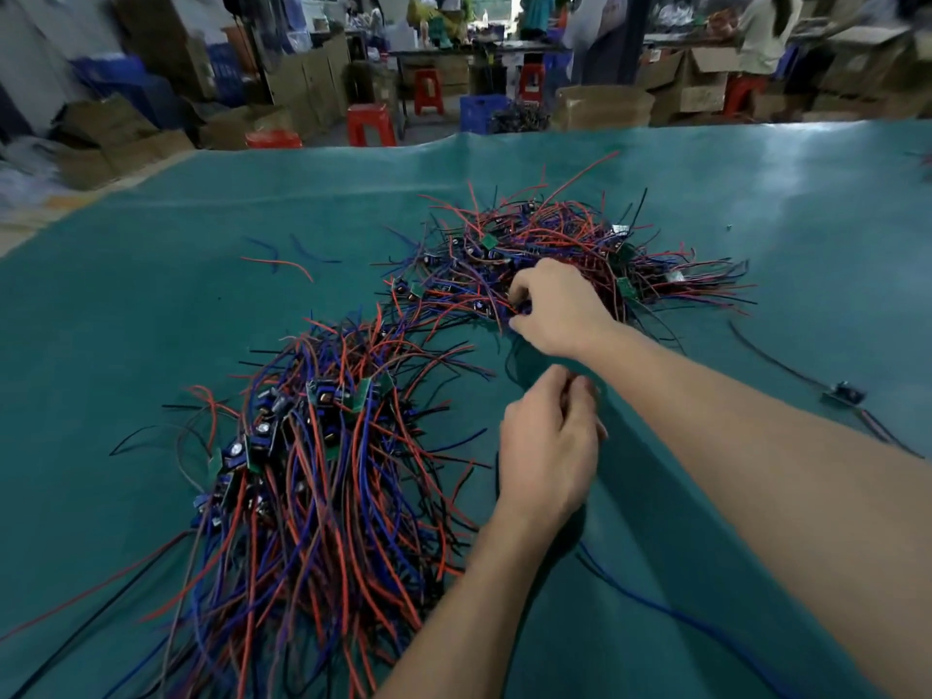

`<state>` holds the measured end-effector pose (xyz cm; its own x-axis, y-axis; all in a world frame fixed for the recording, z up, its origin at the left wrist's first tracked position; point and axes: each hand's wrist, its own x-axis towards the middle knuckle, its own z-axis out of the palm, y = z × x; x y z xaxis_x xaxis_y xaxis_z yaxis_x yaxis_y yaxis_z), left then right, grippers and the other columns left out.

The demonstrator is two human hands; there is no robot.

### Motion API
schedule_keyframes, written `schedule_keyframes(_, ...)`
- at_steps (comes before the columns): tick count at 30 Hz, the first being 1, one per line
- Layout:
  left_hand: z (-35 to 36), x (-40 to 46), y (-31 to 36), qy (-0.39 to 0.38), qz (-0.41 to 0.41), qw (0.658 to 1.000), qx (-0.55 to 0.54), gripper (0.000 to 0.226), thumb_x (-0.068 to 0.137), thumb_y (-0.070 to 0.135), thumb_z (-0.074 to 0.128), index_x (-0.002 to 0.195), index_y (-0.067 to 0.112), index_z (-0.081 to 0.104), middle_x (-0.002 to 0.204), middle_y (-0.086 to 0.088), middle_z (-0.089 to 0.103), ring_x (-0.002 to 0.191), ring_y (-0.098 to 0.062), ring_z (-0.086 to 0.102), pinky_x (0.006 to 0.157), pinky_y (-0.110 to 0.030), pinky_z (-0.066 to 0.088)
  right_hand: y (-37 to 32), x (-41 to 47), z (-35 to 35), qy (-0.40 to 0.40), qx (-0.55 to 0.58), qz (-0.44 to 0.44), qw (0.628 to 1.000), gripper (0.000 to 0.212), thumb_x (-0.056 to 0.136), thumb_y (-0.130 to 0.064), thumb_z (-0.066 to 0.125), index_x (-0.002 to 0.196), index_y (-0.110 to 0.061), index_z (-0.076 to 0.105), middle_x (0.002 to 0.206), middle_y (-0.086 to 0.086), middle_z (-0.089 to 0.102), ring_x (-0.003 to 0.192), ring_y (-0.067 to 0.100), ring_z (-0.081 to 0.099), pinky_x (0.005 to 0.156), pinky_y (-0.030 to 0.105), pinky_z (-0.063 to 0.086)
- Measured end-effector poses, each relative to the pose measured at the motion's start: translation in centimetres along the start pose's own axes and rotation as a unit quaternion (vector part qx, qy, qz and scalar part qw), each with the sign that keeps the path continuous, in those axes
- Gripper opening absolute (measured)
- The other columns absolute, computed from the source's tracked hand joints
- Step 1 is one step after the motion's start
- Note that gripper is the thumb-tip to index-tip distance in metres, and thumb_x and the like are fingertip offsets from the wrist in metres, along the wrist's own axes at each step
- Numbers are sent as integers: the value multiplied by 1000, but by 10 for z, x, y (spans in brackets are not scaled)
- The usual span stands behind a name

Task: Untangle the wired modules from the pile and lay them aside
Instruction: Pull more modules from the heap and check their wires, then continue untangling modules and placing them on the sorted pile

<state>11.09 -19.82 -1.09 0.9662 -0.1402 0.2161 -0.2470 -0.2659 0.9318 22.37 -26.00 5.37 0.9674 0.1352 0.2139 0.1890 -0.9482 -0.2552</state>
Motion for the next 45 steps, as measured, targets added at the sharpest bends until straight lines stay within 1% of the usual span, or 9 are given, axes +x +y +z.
schedule_keyframes(3, -1, 0, 1, -1, -3, 1000, 7, 28, 99, 32, 41, 79, 19, 55, 65, 8, 69, 65, -15, 62, 68, -44, 52, 42, -10, 0, 12, 43, 130, 991, 15, 85, -10, 77, 99, -15, 75, 110, 9, 73, 103, 29, 67, 91, 38, 55)
schedule_keyframes(6, -1, 0, 0, 4, -5, 1000, -5, 25, 99, 30, 43, 81, 21, 57, 65, 8, 69, 66, -13, 62, 71, -42, 54, 36, -12, 5, 49, 75, 95, 991, 15, 81, -11, 80, 88, -23, 73, 98, 4, 74, 94, 25, 67, 85, 34, 55)
schedule_keyframes(11, 1, 1, -2, 27, -13, 999, -23, 18, 98, 26, 47, 86, 21, 59, 66, 6, 69, 68, -13, 65, 74, -38, 54, 72, -38, -22, 143, 240, 195, 940, 22, 71, -13, 87, 75, -28, 72, 80, -2, 73, 80, 17, 67, 74, 24, 49)
schedule_keyframes(18, 1, 2, -4, 36, -26, 999, -9, 16, 91, 14, 47, 91, 23, 60, 79, 4, 70, 77, -16, 65, 74, -38, 53, 88, -105, -56, 203, 669, 229, 677, 14, 86, 4, 68, 92, -8, 73, 75, 4, 70, 60, 12, 62, 57, 20, 50)
schedule_keyframes(23, 2, 4, -7, 47, -18, 999, -8, 14, 101, 24, 53, 88, 24, 59, 72, 7, 71, 69, -5, 65, 72, -33, 54, 70, -127, -33, 83, 753, 232, 610, 17, 88, 0, 57, 95, -7, 71, 83, 4, 71, 68, 11, 63, 59, 17, 51)
schedule_keyframes(30, 3, 5, -9, 58, 26, 998, -27, 52, 99, 56, 34, 82, 15, 61, 67, -7, 65, 64, -31, 59, 62, -52, 51, 50, -131, -15, 43, 679, 170, 712, 26, 66, -10, 74, 91, -6, 73, 87, 9, 73, 78, 13, 70, 60, 18, 50)
schedule_keyframes(35, 2, 4, -4, 48, -36, 994, -86, 68, 87, 76, 29, 73, 17, 61, 61, -6, 64, 48, -9, 54, 52, -33, 42, 51, -130, -14, 59, 638, 146, 754, 12, 82, -2, 71, 81, -9, 81, 91, 10, 76, 79, 15, 65, 64, 22, 47)
schedule_keyframes(39, -1, 2, 0, 14, -20, 994, -111, 63, 92, 69, 36, 77, 17, 71, 69, -16, 67, 58, -13, 56, 56, -34, 43, 50, -132, -14, 80, 573, 106, 809, 17, 87, -2, 71, 83, -13, 83, 90, 13, 77, 82, 23, 64, 71, 34, 47)
schedule_keyframes(45, -1, 2, 1, 15, -51, 991, -120, 69, 89, 66, 34, 77, 6, 64, 74, -18, 68, 63, -22, 55, 59, -40, 40, 45, -133, -17, 85, 557, 83, 822, 8, 76, -10, 80, 72, -17, 80, 72, 5, 72, 69, 14, 61, 59, 22, 45)
